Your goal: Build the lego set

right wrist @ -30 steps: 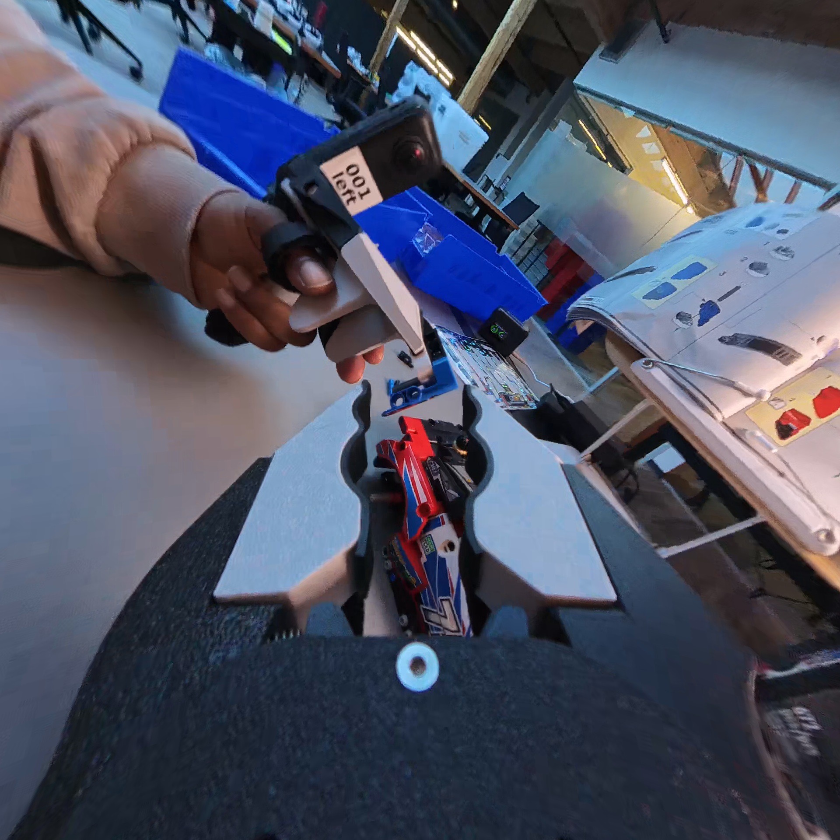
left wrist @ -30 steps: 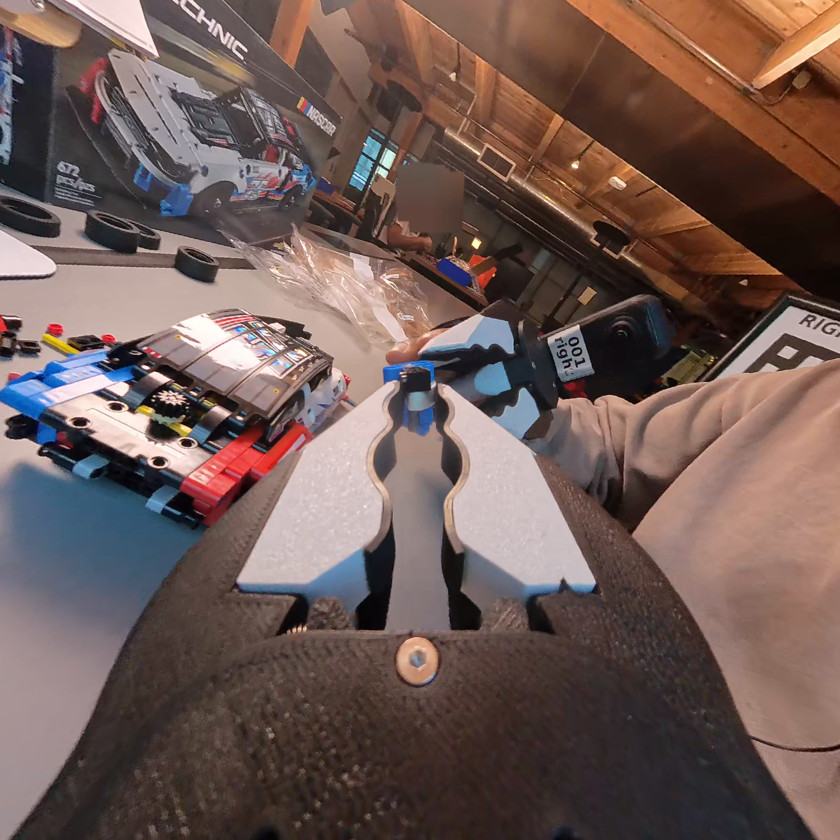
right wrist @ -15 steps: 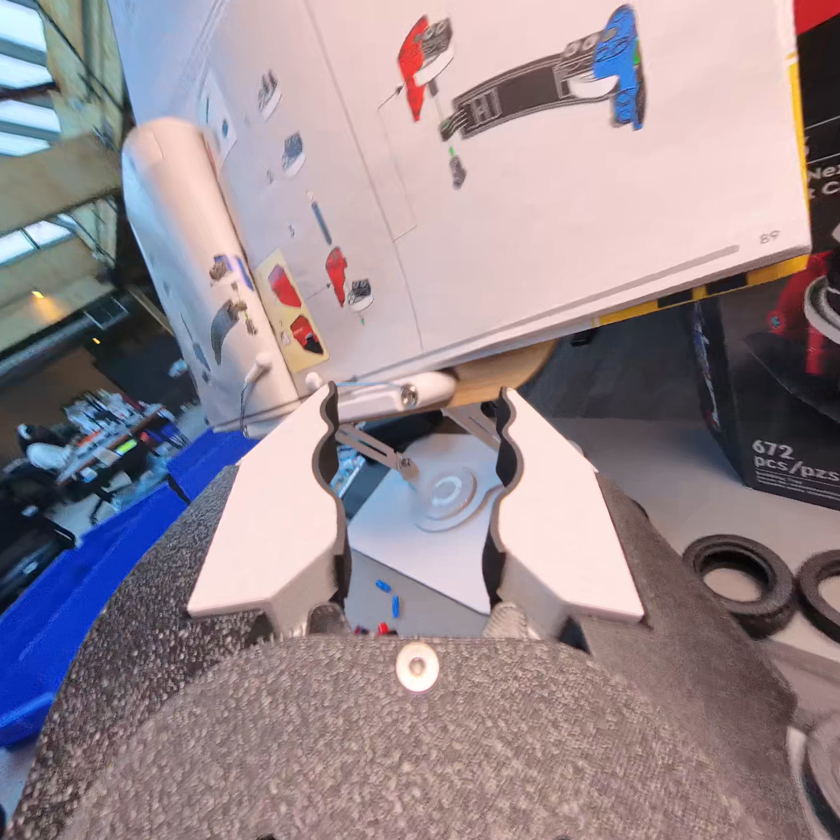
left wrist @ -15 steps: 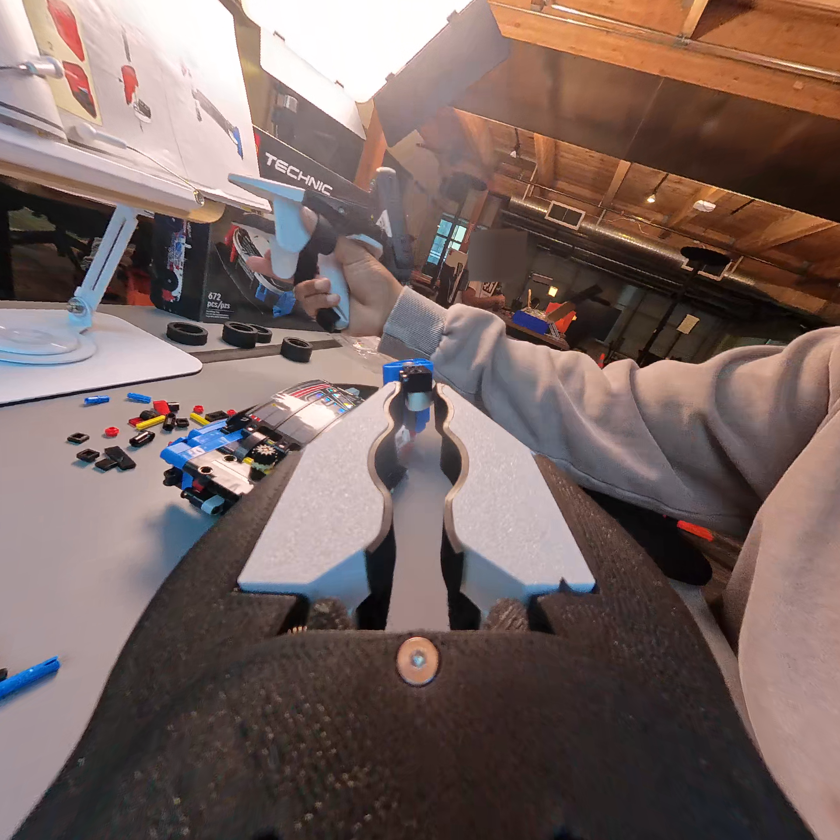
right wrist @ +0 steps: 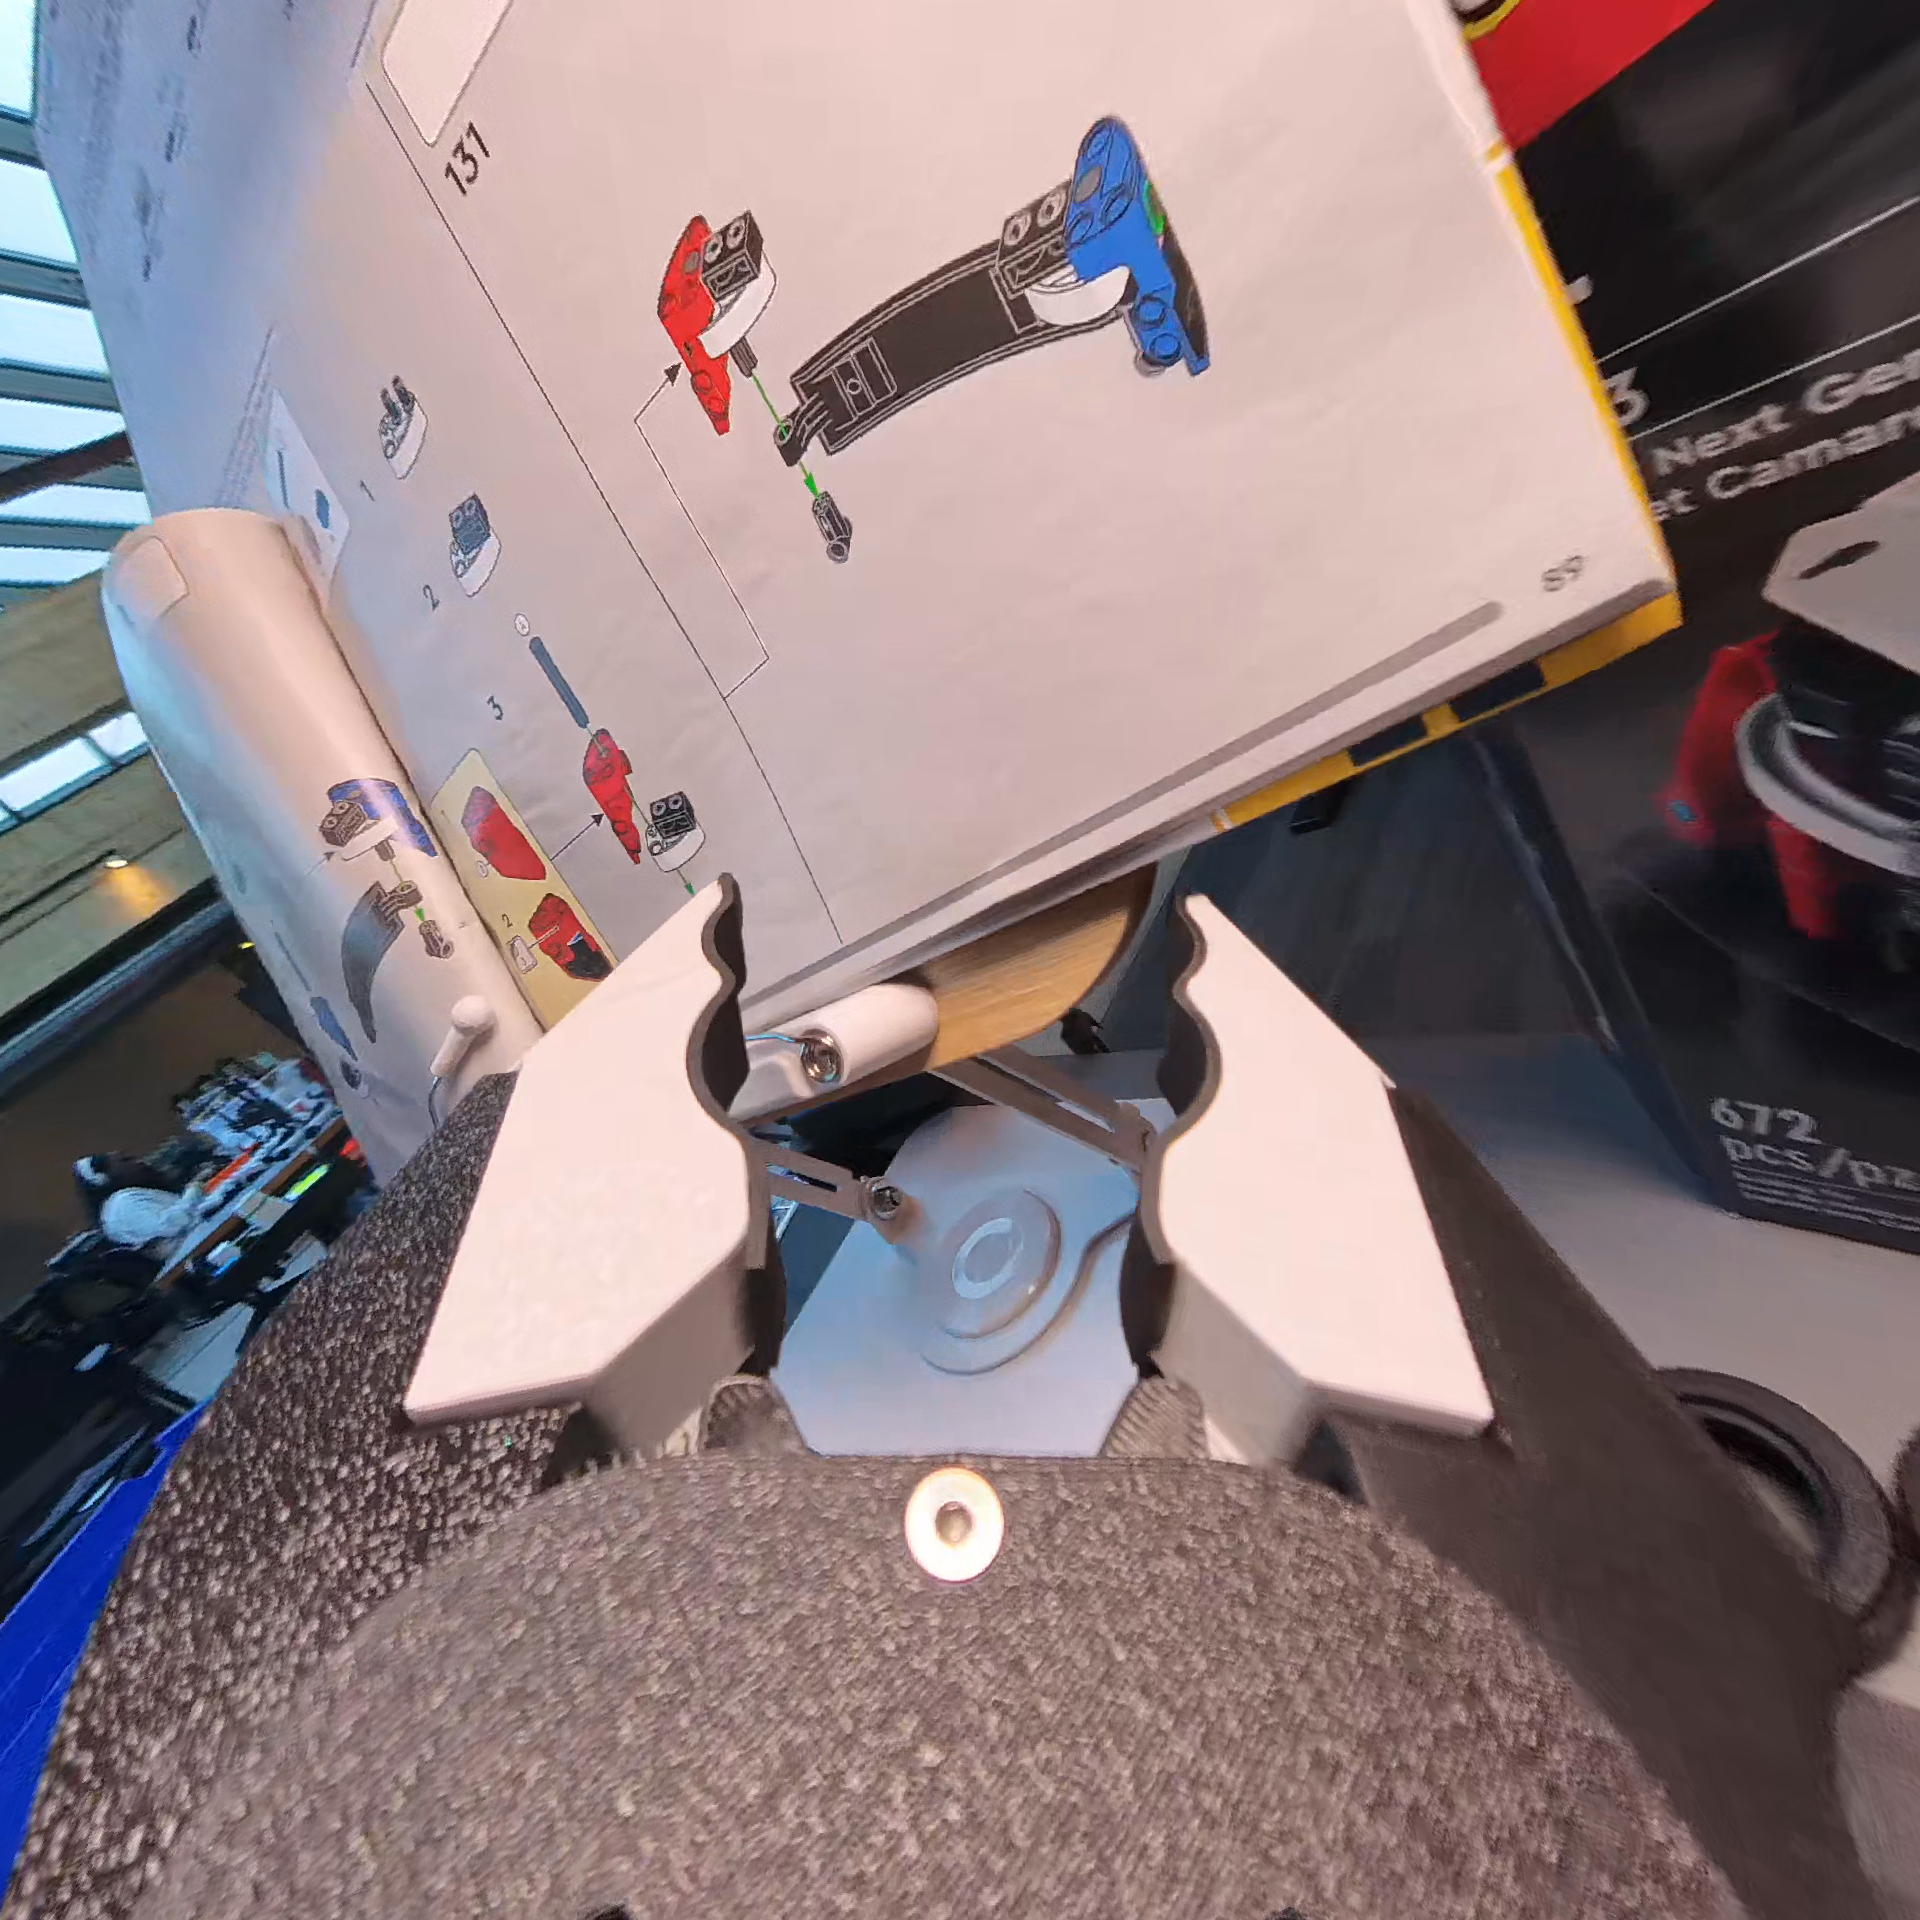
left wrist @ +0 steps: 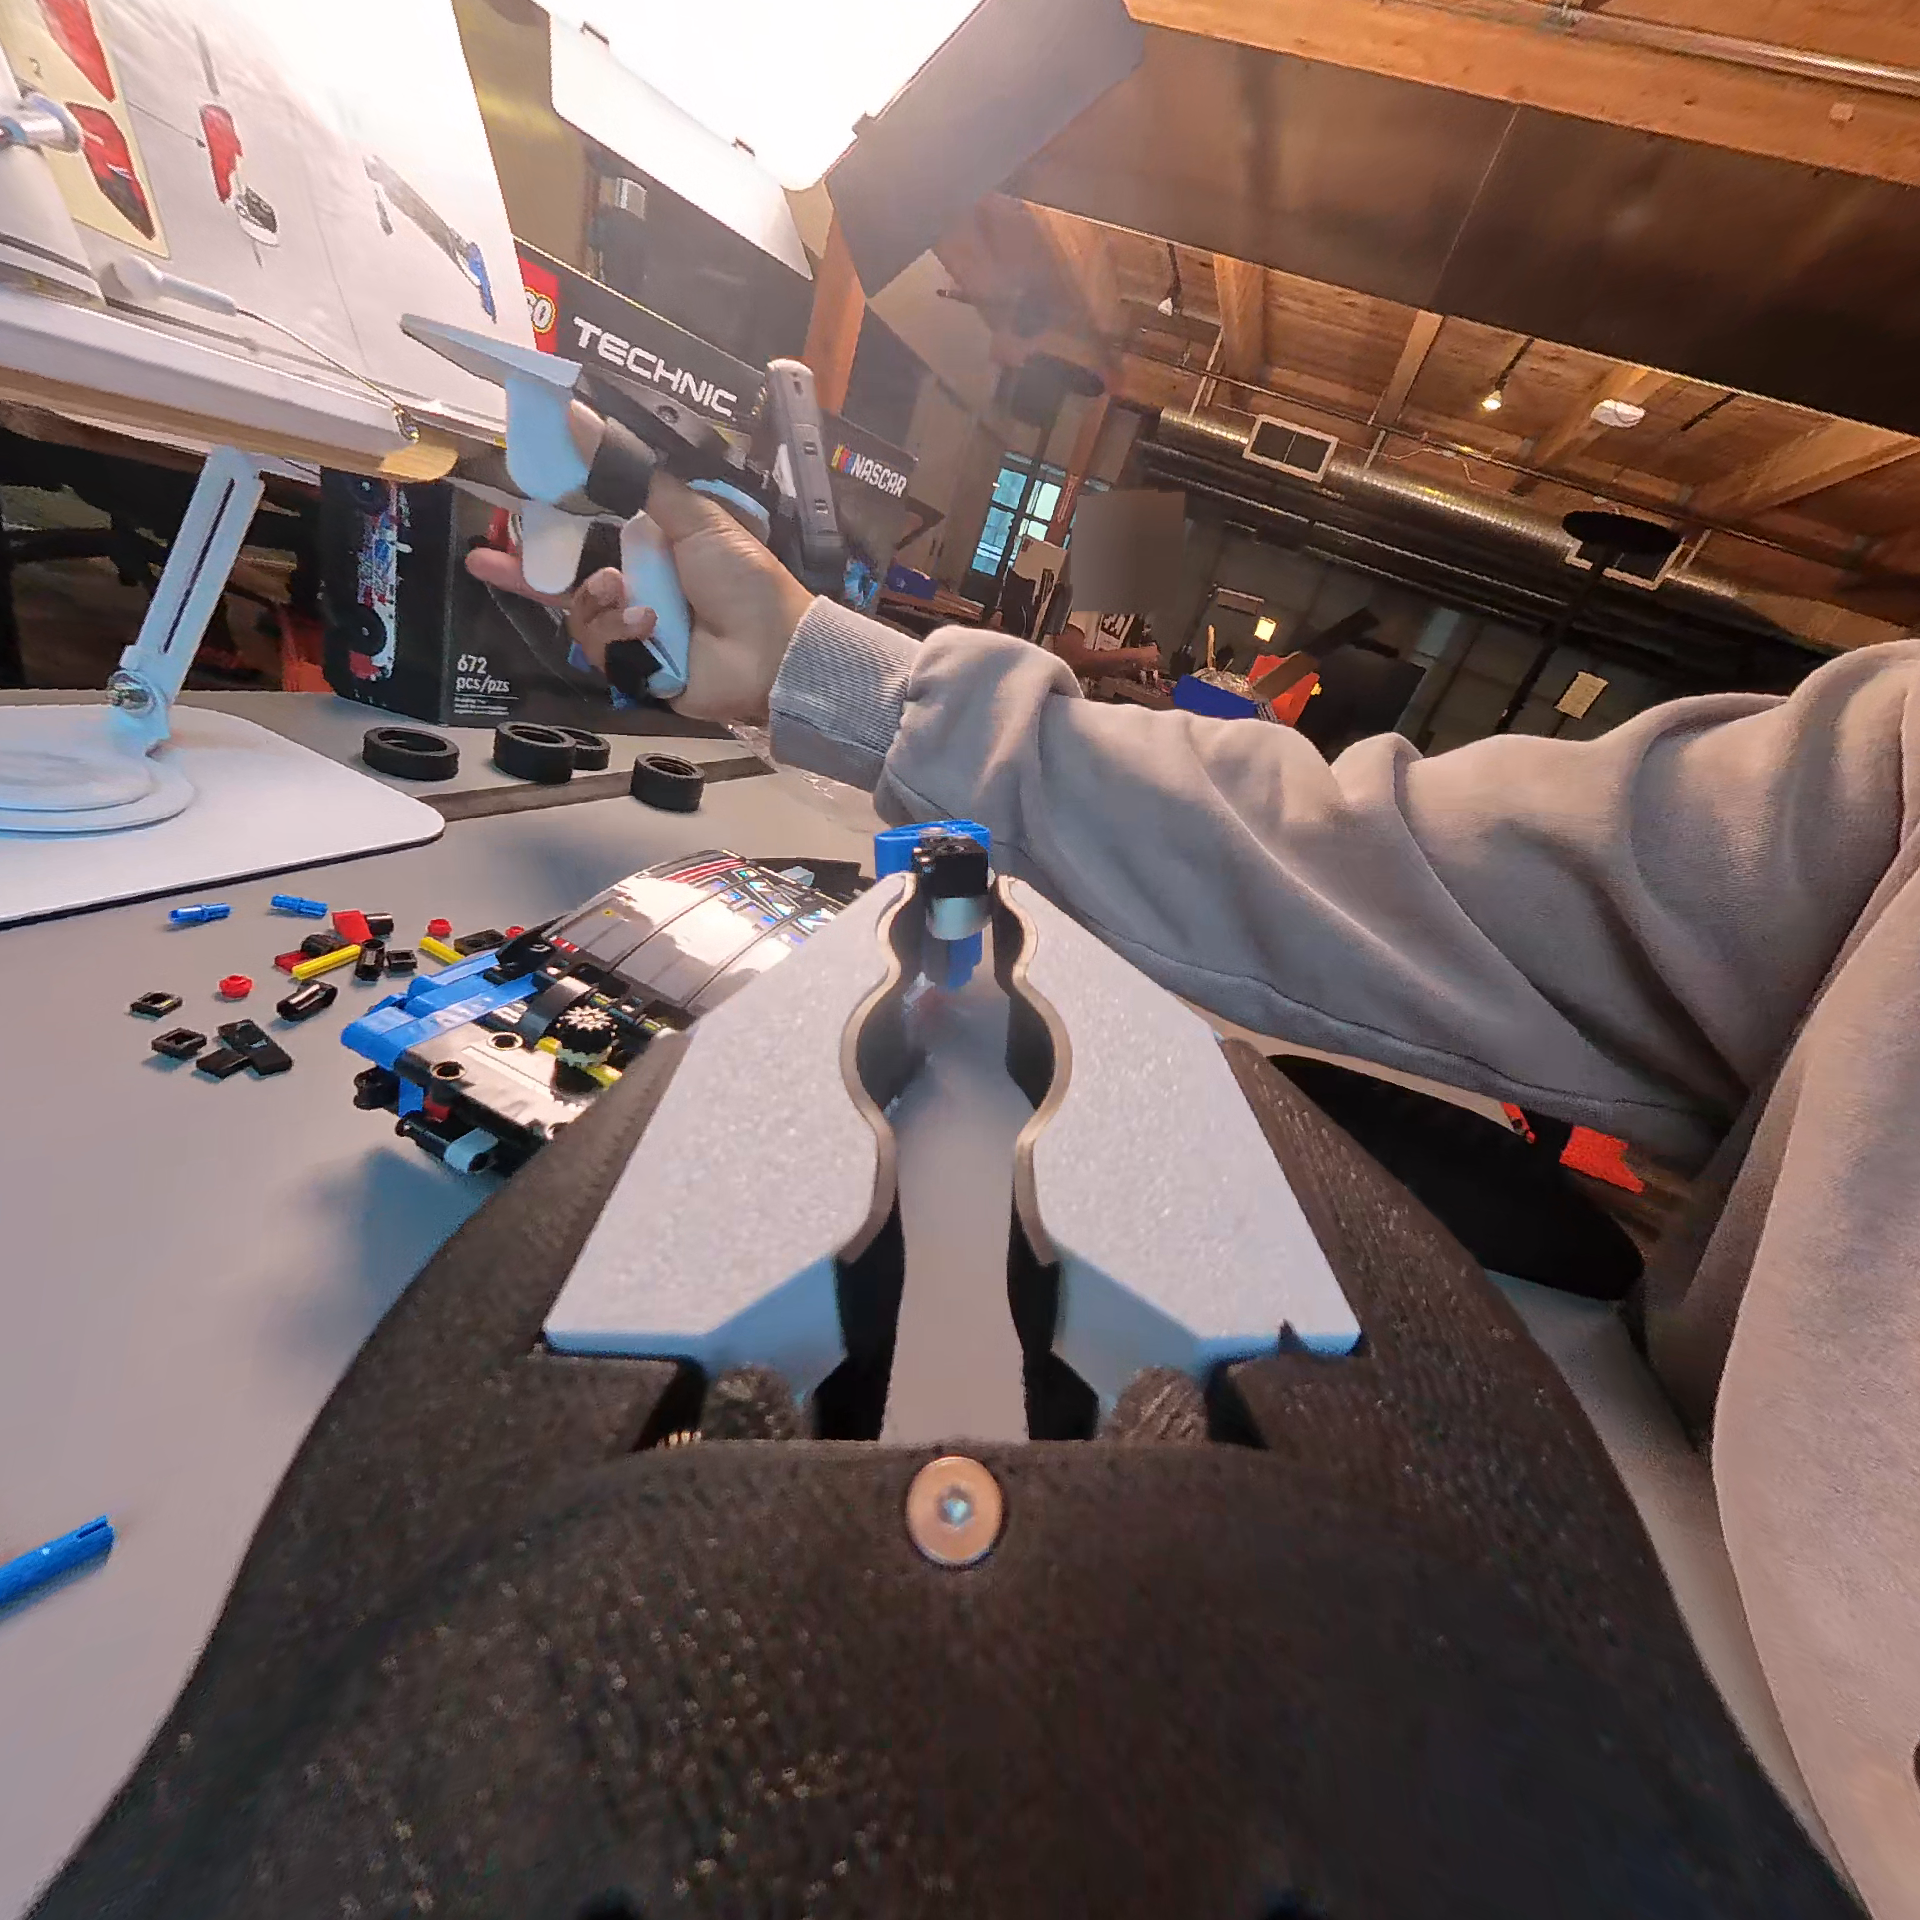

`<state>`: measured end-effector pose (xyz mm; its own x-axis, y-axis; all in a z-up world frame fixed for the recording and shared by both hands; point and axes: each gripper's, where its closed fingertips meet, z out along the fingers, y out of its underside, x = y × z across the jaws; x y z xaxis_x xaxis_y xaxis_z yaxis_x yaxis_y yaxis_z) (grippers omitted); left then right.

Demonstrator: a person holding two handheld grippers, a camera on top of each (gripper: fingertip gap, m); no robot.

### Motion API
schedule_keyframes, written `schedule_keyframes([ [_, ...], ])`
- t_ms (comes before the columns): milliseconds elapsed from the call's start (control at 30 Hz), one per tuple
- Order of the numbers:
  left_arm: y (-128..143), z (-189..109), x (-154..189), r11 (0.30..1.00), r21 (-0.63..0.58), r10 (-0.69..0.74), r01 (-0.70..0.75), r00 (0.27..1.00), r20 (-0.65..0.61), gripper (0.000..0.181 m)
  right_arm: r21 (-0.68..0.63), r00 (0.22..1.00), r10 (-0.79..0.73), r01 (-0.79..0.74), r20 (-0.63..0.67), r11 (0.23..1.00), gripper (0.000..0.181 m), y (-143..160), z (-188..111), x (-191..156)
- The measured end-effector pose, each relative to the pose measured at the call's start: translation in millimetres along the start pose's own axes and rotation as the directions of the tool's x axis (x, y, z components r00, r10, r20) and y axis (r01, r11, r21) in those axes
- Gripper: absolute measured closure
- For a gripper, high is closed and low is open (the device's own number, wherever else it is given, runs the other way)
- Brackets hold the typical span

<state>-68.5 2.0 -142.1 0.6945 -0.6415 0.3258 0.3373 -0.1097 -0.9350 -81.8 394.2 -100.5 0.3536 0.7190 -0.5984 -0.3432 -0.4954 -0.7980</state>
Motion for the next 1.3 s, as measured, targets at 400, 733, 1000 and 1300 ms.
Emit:
schedule_keyframes([
  [400, 6, 3, 7, 1.000, -0.025, 0.010, -0.010, 1.000, -0.025, 0.172, 0.030, 0.999, 0.012, -0.011, -0.032, 0.999, 0.144, 12, -27, -5],
  [733, 6, 3, 14, 0.999, -0.029, 0.042, -0.043, 0.999, -0.034, 0.172, 0.007, 0.999, -0.006, 0.007, -0.032, 1.000, 0.142, 13, -31, -8],
  [1000, 28, 6, 0, 0.990, -0.139, 0.033, -0.029, 0.999, 0.026, 0.172, -0.034, 0.992, -0.124, 0.124, 0.009, 0.992, 0.129, 28, -84, -51],
  [1300, 89, 2, -18, 0.867, -0.495, 0.127, -0.059, 0.986, 0.106, 0.171, -0.143, 0.888, -0.384, 0.427, 0.253, 0.893, 0.134, 108, -197, -157],
])
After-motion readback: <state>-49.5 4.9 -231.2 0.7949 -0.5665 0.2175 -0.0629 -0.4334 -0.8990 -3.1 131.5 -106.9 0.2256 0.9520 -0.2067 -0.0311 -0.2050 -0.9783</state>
